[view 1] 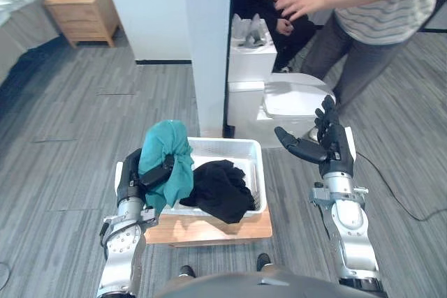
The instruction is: Tidy up the quilt and then pick up the clothes from the bed and put them into the laundry hamper
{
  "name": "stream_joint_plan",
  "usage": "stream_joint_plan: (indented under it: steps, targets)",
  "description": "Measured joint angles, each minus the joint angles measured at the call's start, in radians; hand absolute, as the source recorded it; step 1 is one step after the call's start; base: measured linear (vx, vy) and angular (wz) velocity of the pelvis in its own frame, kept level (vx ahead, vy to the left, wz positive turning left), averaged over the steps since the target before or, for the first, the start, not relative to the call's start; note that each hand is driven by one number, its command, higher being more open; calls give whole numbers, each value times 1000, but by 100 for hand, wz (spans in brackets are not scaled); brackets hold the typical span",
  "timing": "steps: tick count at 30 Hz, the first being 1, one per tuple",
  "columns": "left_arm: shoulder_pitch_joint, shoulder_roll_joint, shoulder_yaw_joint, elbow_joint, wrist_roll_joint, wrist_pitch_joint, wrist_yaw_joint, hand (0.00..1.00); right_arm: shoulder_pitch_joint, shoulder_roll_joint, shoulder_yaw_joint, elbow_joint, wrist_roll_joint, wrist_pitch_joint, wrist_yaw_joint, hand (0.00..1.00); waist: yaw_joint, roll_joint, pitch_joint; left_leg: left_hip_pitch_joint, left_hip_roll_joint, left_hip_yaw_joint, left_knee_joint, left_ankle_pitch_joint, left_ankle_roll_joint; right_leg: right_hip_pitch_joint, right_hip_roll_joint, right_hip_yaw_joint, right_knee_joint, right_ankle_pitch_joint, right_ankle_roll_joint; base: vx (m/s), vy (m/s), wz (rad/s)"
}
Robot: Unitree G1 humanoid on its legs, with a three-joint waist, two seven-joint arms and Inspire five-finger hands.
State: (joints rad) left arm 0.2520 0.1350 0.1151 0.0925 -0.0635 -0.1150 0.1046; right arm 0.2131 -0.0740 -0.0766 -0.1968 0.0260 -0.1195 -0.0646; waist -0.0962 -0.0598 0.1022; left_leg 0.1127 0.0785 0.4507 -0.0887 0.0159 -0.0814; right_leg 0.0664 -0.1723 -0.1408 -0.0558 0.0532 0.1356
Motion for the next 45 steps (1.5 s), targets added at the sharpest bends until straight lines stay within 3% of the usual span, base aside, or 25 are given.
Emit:
stream_joint_plan:
  steps: [5, 8, 9, 15, 17, 18, 20, 23, 32, 36, 39, 45]
  targets:
    - [-24, -2, 4, 50, 40, 8, 4, 0, 85, 1, -30, -6, 0, -6, 17, 100, -29, -1, -1, -1, 7, 35, 0, -6, -7, -24, 4, 35, 1, 0, 0, 2, -19, -22]
    - [-9, -45, 13, -20, 42, 44, 23, 0, 133, 4, -34, -6, 1, -6, 20, 100, -46, 2, 1, -2, 10, 48, 2, -10, -11, -32, 7, 46, 1, 1, 0, -2, -22, -13]
    - [7, -70, 13, -76, 65, 52, 15, 100, 148, 14, -42, -6, -1, -6, 26, 100, -46, 3, 2, -1, 12, 50, 2, -12, -12, -33, 9, 48, 1, 1, 0, -4, -26, -7]
    - [66, -121, 13, -143, 154, 35, -22, 100, 183, 67, -13, -57, -11, -4, 65, 100, -43, 36, 8, 18, 25, 86, 3, -22, -19, -32, 21, 68, 1, 3, 5, -13, -34, -14]
    - [43, -116, 40, -15, 153, -10, -29, 100, 194, 66, 3, -73, -11, -4, 74, 100, -44, 47, 5, 27, 32, 105, 7, -37, -20, -30, 25, 73, 1, 5, 5, -35, -31, -28]
    - [-8, -98, 67, 134, 123, -24, -19, 100, 197, 65, 22, -75, -10, -4, 75, 100, -39, 50, 6, 37, 40, 128, 19, -53, -27, -28, 33, 90, 2, 5, 5, -42, -39, -38]
    - [-95, -45, 100, 361, 63, -7, 31, 100, 199, 54, 75, -75, -9, -6, 76, 100, -53, 46, 6, 40, 50, 150, 28, -60, -36, -34, 42, 106, 1, 5, 5, -54, -66, -37]
    - [-115, 0, 99, 445, 14, -7, 62, 100, 212, 26, 88, -40, 1, -15, 78, 100, -77, 43, 7, 39, 55, 156, 32, -45, -41, -40, 50, 109, 1, 8, 0, -18, -62, -10]
    - [-135, 14, 110, 441, -129, -46, 89, 100, 198, 20, 62, 88, 27, -17, 46, 100, -71, 64, 5, 40, 54, 115, 31, -44, -39, -20, 44, 62, 0, 8, 0, -13, -37, 13]
    - [-95, 5, 130, 324, -197, -61, 86, 100, 176, 21, 28, 186, 20, -17, 31, 100, -54, 71, 7, 36, 48, 87, 28, -38, -31, -6, 37, 33, 0, 8, 0, -64, -29, 21]
    - [-80, -5, 185, 234, -244, -89, 86, 100, 170, 21, -24, 256, 18, -15, 10, 100, -40, 91, 8, 39, 40, 57, 6, -22, -24, 9, 31, 5, -1, 8, 0, -69, -26, 26]
    - [-54, -4, 280, 97, -328, -134, 81, 100, 145, 21, -75, 448, 6, -6, -6, 100, -12, 102, 3, 39, 38, 30, 0, -15, -21, 26, 27, -22, -2, 7, -1, -56, -26, 16]
